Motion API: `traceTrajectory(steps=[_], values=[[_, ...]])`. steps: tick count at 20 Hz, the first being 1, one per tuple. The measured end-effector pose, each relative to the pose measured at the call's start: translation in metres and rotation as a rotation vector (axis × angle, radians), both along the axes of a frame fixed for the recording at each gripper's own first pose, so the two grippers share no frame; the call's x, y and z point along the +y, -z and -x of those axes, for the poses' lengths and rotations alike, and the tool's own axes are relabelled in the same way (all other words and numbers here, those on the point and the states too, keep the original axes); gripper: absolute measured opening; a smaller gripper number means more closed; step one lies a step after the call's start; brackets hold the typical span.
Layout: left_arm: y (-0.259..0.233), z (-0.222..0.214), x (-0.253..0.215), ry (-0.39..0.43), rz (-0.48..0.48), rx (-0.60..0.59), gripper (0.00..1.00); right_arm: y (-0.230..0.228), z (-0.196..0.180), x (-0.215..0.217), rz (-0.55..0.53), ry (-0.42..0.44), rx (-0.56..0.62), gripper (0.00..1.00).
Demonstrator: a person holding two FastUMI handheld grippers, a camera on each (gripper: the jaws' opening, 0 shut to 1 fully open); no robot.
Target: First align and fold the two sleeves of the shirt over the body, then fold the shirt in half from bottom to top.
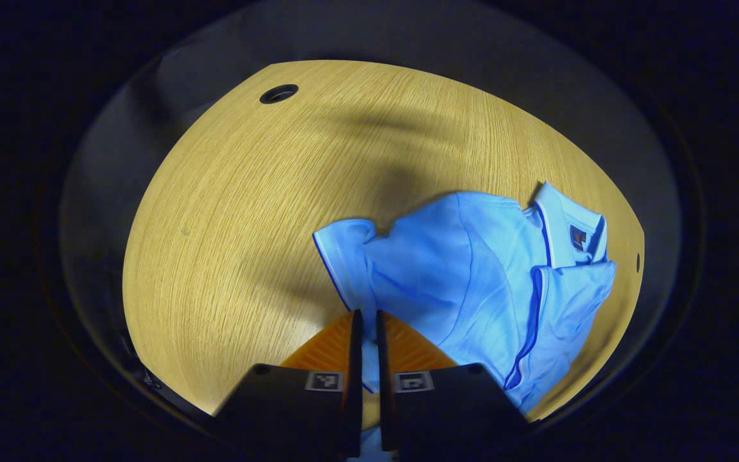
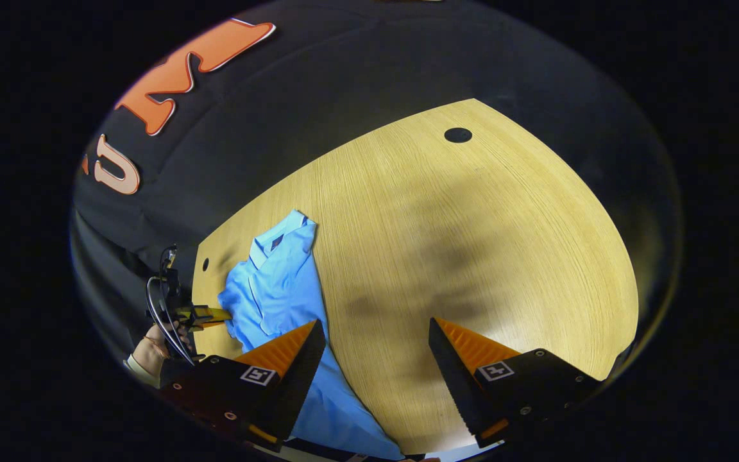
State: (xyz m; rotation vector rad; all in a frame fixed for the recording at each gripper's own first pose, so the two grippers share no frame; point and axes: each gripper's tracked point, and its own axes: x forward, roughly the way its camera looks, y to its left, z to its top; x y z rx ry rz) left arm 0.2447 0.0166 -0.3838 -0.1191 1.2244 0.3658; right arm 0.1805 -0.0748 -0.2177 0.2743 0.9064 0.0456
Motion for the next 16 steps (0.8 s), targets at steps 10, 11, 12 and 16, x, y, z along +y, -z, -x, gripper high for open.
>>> traceTrajectory(steps=[10, 11, 12, 16], values=[[-0.038, -0.009, -0.045, 0.148, 0.026, -0.03, 0.06, -0.006, 0.001, 0.004, 0.002, -0.011, -0.018, 0.98], [-0.046, -0.014, -0.057, 0.178, 0.028, -0.044, 0.06, -0.008, 0.003, 0.003, 0.001, -0.01, -0.023, 0.98], [-0.053, -0.018, -0.072, 0.215, 0.033, -0.053, 0.06, -0.009, 0.004, 0.003, 0.001, -0.011, -0.029, 0.98], [-0.064, -0.02, -0.149, 0.354, 0.107, -0.045, 0.06, -0.014, 0.011, -0.001, 0.009, -0.003, -0.047, 0.98]])
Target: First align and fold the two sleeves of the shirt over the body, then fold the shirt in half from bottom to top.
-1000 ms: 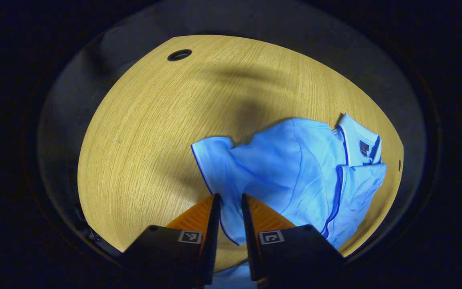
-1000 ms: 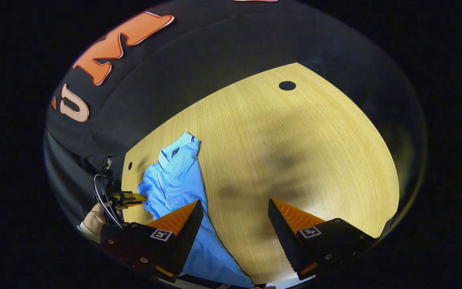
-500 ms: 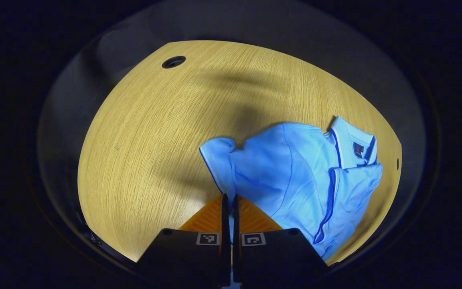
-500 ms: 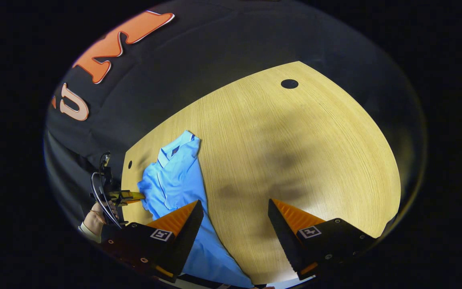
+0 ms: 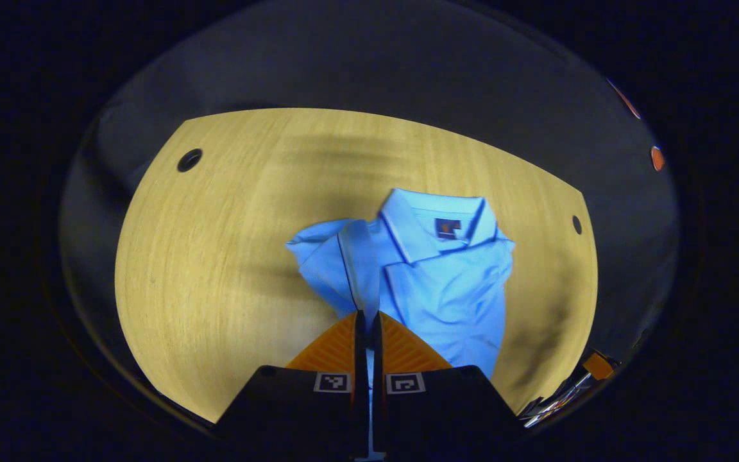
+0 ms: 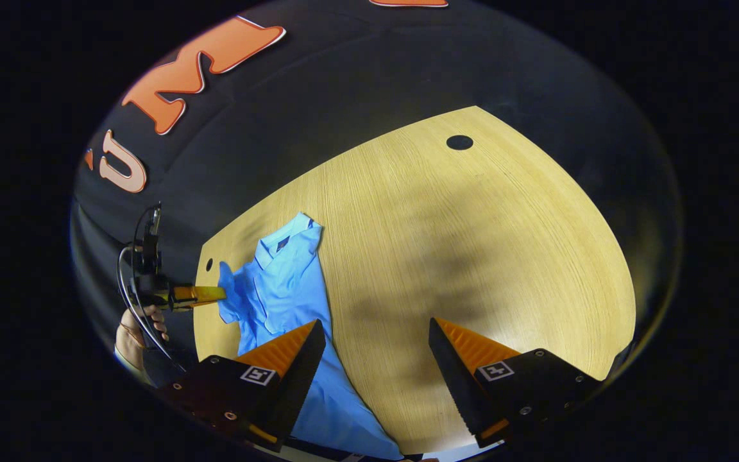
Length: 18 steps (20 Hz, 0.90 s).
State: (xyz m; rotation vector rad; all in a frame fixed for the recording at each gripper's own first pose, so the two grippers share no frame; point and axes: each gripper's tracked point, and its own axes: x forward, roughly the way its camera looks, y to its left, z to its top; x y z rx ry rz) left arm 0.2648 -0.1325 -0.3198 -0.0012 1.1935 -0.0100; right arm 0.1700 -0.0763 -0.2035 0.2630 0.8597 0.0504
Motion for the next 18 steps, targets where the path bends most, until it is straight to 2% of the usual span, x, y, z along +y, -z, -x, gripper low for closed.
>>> traceTrajectory(steps=[3, 5, 9, 13, 16, 17, 18], values=[[0.008, -0.005, -0.04, 0.111, -0.04, -0.004, 0.06, 0.001, 0.009, -0.003, -0.011, 0.005, -0.002, 0.98], [0.016, -0.007, -0.067, 0.154, -0.044, 0.01, 0.06, 0.001, 0.015, -0.008, -0.008, 0.012, 0.0, 0.98], [0.037, -0.009, -0.113, 0.197, -0.043, 0.04, 0.06, 0.006, 0.026, -0.018, -0.017, 0.036, 0.012, 0.98], [0.054, 0.003, -0.149, 0.217, 0.017, 0.081, 0.1, 0.009, 0.036, -0.028, -0.01, 0.047, 0.017, 0.98], [0.062, 0.004, -0.16, 0.224, 0.035, 0.068, 0.26, 0.011, 0.041, -0.031, -0.006, 0.05, 0.022, 0.98], [0.063, 0.006, -0.163, 0.216, 0.051, 0.071, 0.36, 0.012, 0.043, -0.029, -0.002, 0.049, 0.024, 0.98], [0.062, 0.009, -0.166, 0.209, 0.066, 0.075, 0.54, 0.012, 0.045, -0.028, 0.001, 0.046, 0.026, 0.98]])
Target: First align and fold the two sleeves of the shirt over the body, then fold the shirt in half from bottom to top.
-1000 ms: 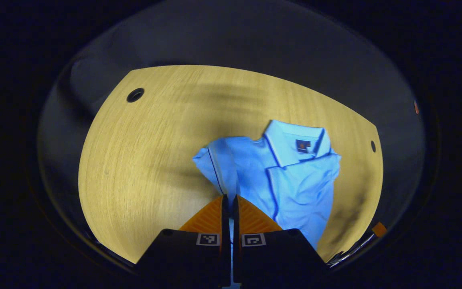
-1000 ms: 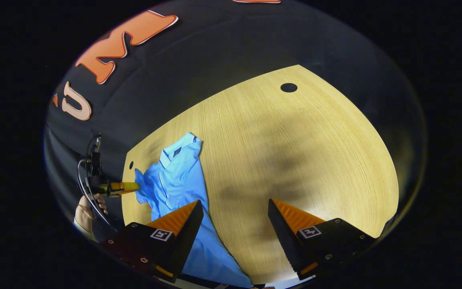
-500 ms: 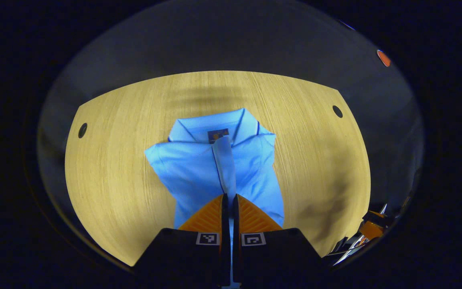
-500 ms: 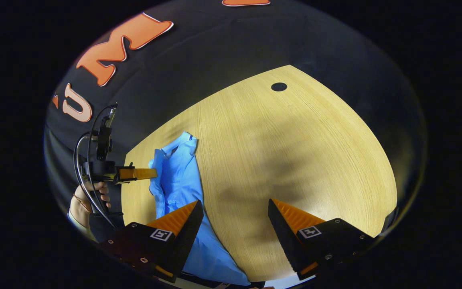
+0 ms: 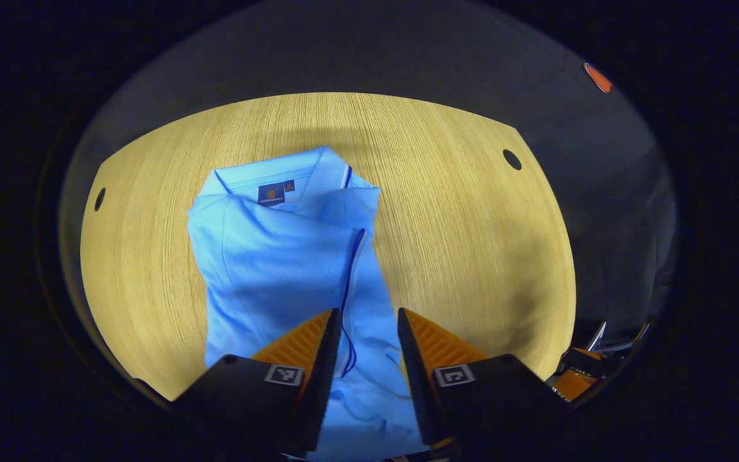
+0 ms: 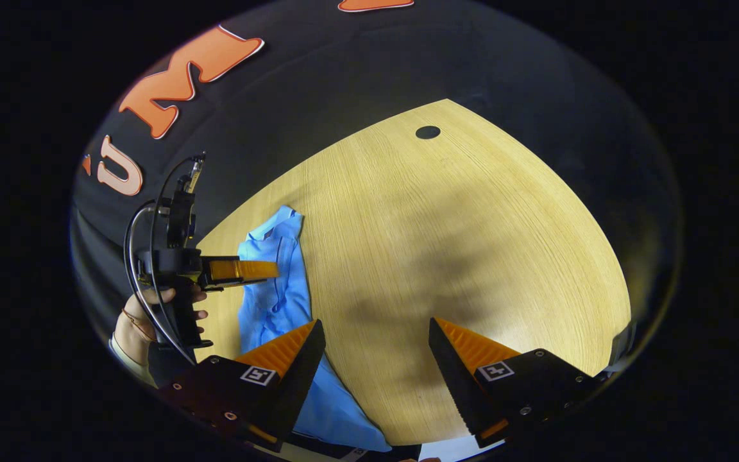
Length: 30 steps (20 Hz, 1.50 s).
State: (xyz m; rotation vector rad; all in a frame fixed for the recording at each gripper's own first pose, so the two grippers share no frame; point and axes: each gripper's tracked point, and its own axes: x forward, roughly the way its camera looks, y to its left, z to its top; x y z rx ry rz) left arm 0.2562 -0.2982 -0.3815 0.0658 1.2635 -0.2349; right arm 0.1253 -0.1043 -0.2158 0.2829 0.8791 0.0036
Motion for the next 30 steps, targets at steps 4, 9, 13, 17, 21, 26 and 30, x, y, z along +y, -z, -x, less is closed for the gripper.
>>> traceTrajectory(steps=[4, 9, 13, 17, 21, 26, 30], values=[[-0.014, 0.008, 0.016, -0.002, -0.019, -0.04, 0.93, 0.002, 0.004, 0.015, 0.007, -0.028, 0.005, 0.98], [-0.042, 0.035, 0.059, -0.028, -0.008, -0.092, 1.0, 0.011, 0.016, 0.05, 0.04, -0.096, 0.024, 0.98], [-0.054, 0.068, 0.098, -0.066, 0.02, -0.097, 1.0, 0.027, 0.03, 0.078, 0.09, -0.131, 0.046, 0.98], [-0.056, 0.1, 0.152, -0.08, -0.015, -0.127, 1.0, 0.046, 0.051, 0.109, 0.134, -0.17, 0.076, 0.98], [-0.052, 0.146, 0.198, -0.117, -0.012, -0.096, 1.0, 0.064, 0.071, 0.124, 0.19, -0.178, 0.099, 0.98], [-0.038, 0.204, 0.244, -0.128, -0.044, -0.065, 1.0, 0.089, 0.108, 0.13, 0.274, -0.214, 0.148, 0.98], [-0.026, 0.242, 0.266, -0.134, -0.059, -0.03, 1.0, 0.109, 0.145, 0.125, 0.323, -0.222, 0.196, 0.98]])
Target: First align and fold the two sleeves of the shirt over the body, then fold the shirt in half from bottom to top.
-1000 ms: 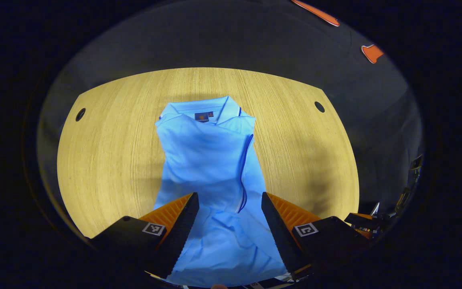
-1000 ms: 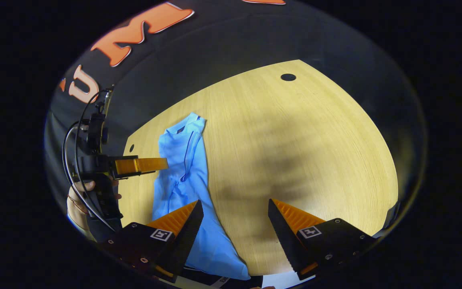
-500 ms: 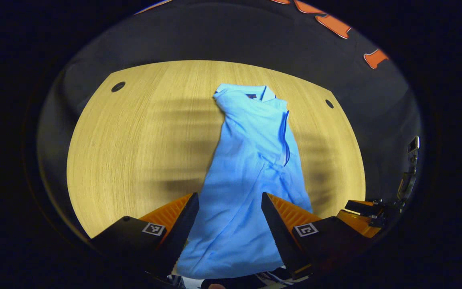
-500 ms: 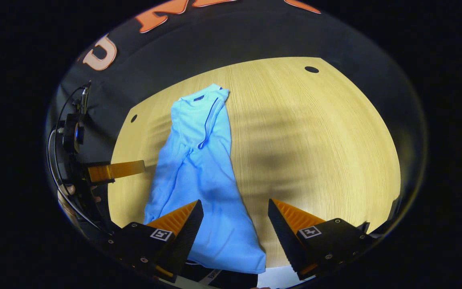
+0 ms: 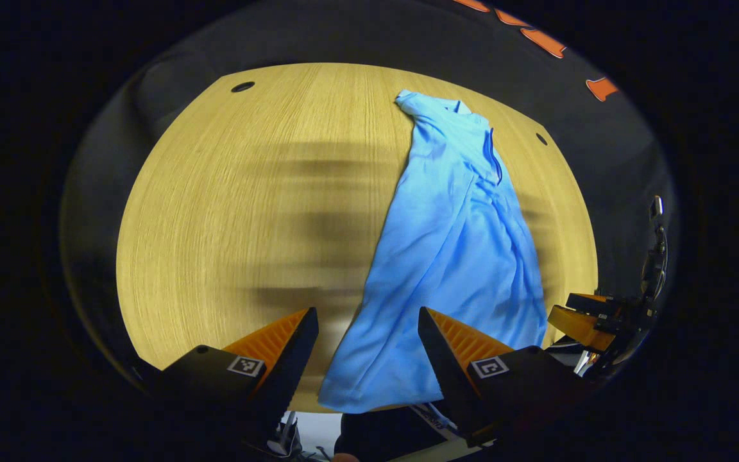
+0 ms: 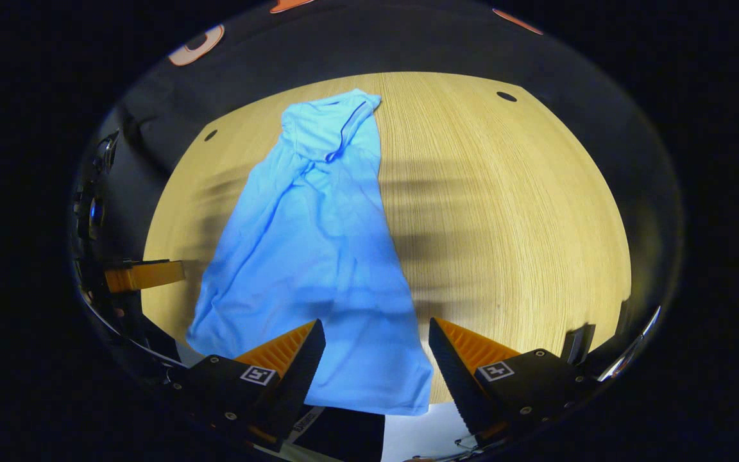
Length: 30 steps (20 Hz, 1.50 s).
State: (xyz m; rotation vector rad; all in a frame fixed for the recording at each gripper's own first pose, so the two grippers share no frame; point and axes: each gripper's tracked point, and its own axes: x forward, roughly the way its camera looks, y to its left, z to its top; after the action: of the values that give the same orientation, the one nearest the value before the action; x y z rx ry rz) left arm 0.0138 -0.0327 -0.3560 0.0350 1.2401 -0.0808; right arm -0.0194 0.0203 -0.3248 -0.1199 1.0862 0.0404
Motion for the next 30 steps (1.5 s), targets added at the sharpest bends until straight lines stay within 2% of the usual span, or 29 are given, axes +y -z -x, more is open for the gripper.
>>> traceTrajectory(steps=[3, 11, 19, 23, 25, 26, 28, 29, 30], values=[[0.013, 0.015, 0.014, 0.003, -0.035, 0.009, 1.0, 0.015, 0.025, -0.009, 0.04, 0.008, 0.034, 0.98], [0.039, 0.081, 0.02, 0.019, -0.027, 0.111, 1.0, 0.049, 0.066, -0.032, 0.132, 0.034, 0.126, 0.98], [0.061, 0.093, 0.025, 0.013, -0.095, 0.161, 1.0, 0.066, 0.075, -0.03, 0.131, 0.026, 0.164, 0.99], [0.064, 0.094, 0.028, 0.069, -0.17, 0.163, 0.99, 0.067, 0.076, -0.03, 0.133, 0.017, 0.169, 0.99], [0.064, 0.092, 0.029, 0.093, -0.18, 0.155, 0.9, 0.068, 0.077, -0.027, 0.131, 0.016, 0.169, 0.97], [0.062, 0.091, 0.029, 0.081, -0.18, 0.149, 0.81, 0.067, 0.077, -0.025, 0.133, 0.005, 0.165, 0.88], [0.065, 0.086, 0.029, 0.064, -0.165, 0.157, 0.5, 0.068, 0.077, -0.019, 0.136, -0.024, 0.157, 0.67], [0.065, 0.083, 0.029, 0.059, -0.156, 0.162, 0.49, 0.068, 0.077, -0.017, 0.132, -0.031, 0.149, 0.59], [0.064, 0.079, 0.031, 0.051, -0.16, 0.159, 0.49, 0.068, 0.077, -0.015, 0.116, -0.022, 0.146, 0.4]])
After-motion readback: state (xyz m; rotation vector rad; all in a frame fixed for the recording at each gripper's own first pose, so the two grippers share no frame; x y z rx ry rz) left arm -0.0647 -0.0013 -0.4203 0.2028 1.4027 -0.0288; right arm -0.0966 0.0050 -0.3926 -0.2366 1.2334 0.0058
